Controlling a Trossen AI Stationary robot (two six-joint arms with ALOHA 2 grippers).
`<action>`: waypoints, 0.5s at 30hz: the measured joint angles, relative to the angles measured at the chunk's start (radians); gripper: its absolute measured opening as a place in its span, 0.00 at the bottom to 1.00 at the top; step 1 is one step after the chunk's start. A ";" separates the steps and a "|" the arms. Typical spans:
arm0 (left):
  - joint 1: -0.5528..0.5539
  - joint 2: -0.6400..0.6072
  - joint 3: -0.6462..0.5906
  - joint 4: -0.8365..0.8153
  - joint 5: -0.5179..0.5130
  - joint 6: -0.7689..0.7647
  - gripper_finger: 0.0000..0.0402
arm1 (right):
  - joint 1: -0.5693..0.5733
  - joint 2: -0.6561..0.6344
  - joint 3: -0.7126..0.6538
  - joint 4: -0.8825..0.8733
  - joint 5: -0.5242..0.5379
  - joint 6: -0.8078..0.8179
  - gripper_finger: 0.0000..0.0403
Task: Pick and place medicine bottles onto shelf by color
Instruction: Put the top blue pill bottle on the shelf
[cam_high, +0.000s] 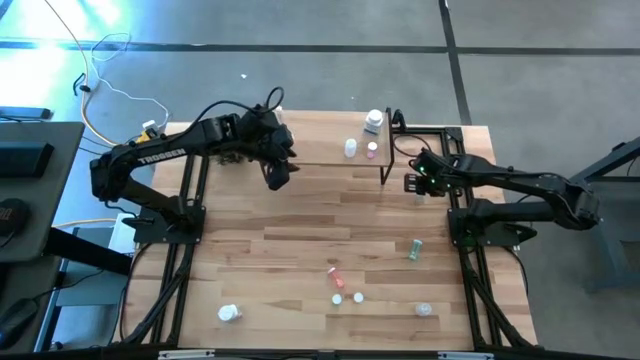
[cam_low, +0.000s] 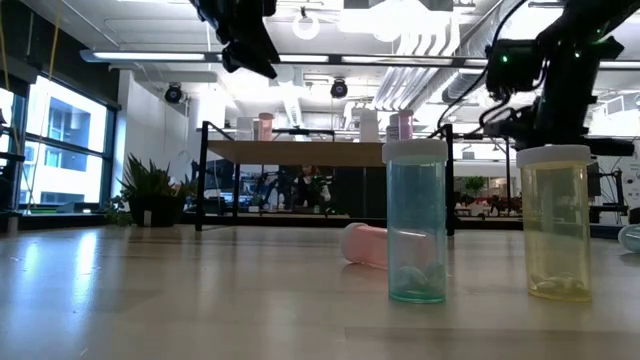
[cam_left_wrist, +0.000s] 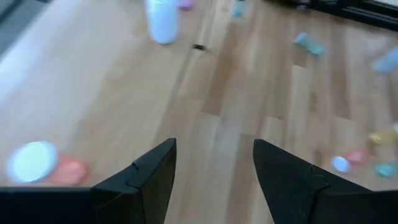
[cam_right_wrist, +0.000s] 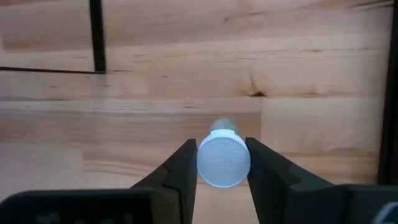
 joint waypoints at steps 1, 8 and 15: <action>0.008 0.000 0.000 0.000 -0.012 0.003 0.50 | 0.000 0.000 0.015 -0.016 0.000 0.000 0.25; 0.057 0.000 0.000 0.001 -0.062 0.053 0.50 | 0.001 0.000 0.145 -0.117 0.005 -0.001 0.25; 0.089 0.000 0.000 0.003 -0.064 0.118 0.50 | 0.001 0.000 0.318 -0.186 0.098 -0.021 0.26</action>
